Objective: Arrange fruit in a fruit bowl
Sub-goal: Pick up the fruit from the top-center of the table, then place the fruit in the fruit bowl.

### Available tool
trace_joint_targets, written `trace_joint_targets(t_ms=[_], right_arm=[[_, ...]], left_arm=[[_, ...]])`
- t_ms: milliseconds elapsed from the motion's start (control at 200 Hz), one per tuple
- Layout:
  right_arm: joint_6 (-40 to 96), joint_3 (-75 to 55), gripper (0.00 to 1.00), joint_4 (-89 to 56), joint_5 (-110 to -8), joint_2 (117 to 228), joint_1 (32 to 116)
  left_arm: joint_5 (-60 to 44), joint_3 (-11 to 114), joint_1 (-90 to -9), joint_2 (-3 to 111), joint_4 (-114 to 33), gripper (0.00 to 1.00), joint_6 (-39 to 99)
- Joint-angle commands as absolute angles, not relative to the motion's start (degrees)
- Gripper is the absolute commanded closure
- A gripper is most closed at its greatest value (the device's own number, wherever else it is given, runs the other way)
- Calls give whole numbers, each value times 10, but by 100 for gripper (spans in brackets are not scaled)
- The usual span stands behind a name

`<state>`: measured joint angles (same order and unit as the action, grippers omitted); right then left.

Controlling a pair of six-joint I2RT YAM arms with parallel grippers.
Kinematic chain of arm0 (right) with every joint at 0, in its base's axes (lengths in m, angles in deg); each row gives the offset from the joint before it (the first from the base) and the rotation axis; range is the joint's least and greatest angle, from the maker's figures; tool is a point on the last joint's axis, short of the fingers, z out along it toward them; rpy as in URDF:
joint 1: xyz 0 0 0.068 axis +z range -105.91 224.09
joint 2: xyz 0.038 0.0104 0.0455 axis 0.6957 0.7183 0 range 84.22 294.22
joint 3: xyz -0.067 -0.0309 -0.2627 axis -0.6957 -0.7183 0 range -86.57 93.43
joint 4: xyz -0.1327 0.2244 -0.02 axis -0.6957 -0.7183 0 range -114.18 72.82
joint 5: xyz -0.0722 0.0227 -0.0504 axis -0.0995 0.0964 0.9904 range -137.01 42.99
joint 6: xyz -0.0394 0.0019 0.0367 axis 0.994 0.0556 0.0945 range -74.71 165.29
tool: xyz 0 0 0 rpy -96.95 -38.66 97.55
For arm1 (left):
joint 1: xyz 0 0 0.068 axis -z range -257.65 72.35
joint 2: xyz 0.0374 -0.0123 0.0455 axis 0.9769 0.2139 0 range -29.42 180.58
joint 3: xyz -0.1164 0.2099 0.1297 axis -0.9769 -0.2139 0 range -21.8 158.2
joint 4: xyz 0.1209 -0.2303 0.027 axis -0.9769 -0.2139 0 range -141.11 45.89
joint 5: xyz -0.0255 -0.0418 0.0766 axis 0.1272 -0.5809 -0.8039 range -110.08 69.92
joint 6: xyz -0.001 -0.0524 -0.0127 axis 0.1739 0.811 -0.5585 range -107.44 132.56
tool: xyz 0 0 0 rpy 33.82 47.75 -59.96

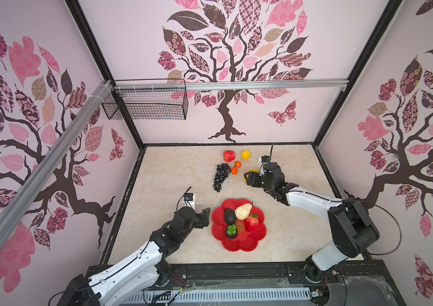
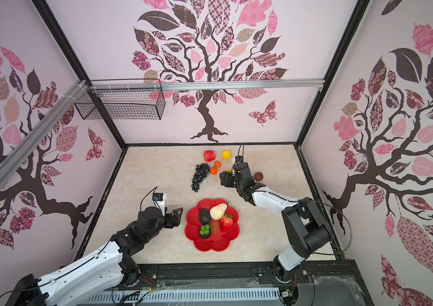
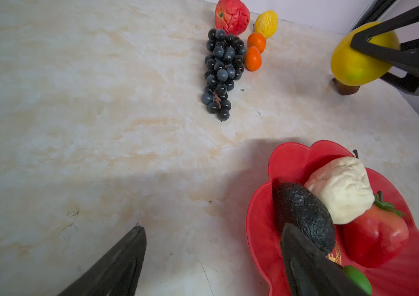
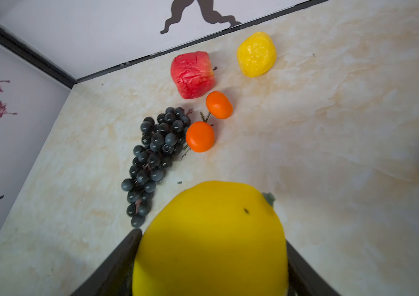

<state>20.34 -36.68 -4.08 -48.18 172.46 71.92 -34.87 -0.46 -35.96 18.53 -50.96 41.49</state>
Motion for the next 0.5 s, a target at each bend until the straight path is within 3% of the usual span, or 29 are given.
trace_joint_targets(t_ms=[0,295,495], right_arm=[[264,-406,33,-18,-493,1652,741],[347,-528,35,30,-460,1516,831],[391,-580,38,66,-423,1465,903]], left_arm=[[-299,73,-362,203,-520,15,444],[-210,201,-366,246,-586,14,472],[-93,290,-368,316,-632,15,475]])
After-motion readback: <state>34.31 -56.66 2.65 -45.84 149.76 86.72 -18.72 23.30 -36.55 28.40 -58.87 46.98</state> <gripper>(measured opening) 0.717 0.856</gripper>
